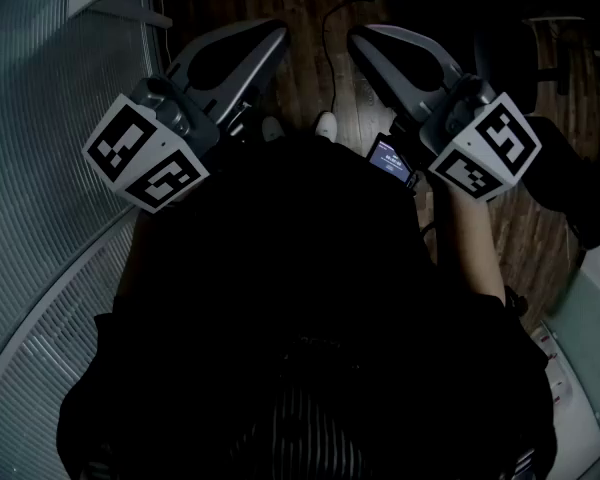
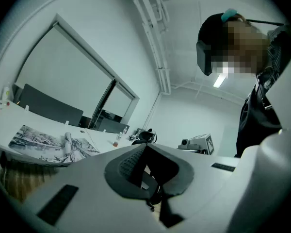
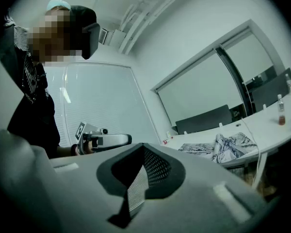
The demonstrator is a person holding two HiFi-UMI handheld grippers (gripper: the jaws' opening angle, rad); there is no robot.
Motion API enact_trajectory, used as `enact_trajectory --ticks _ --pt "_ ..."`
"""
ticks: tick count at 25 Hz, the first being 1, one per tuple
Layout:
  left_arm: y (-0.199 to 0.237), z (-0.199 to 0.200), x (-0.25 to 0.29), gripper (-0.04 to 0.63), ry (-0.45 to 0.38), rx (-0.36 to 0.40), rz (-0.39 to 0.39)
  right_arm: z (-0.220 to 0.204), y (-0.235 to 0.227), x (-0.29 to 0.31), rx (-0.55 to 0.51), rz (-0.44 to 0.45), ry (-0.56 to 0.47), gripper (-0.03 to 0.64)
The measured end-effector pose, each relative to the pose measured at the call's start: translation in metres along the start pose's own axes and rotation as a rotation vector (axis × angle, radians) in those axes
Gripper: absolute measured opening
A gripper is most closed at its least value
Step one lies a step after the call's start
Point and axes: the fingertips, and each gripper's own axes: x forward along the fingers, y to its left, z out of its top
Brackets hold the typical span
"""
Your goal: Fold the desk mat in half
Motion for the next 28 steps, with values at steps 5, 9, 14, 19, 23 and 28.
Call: enact_trajectory --ticks 5,9,14,19,23,28 --pt "-0.003 0.003 -0.002 0.009 -0.006 -0.006 -0.013 0.005 0.001 0.001 0.012 0.000 -0.004 0.003" --pt "-0.003 0.000 0.000 0.009 0.005 -0.044 -0.011 0.005 0.003 0.005 0.124 0.056 -0.002 0.005" --pt "-0.014 0.006 0.003 0.009 0.003 -0.018 -0.045 0.009 0.004 0.007 0.140 0.041 -0.001 0.005" --pt "0.009 0.007 -0.030 0.008 -0.065 -0.022 -0.065 0.000 0.014 0.032 0.126 0.020 0.010 0.005" --pt "0.025 0.013 -0.042 0.008 -0.109 -0.073 -0.066 0.000 0.009 0.040 0.190 -0.033 -0.003 0.005" --pt "0.030 0.013 -0.049 0.008 -0.079 -0.065 -0.100 0.009 0.014 0.047 0.151 -0.064 0.022 0.005"
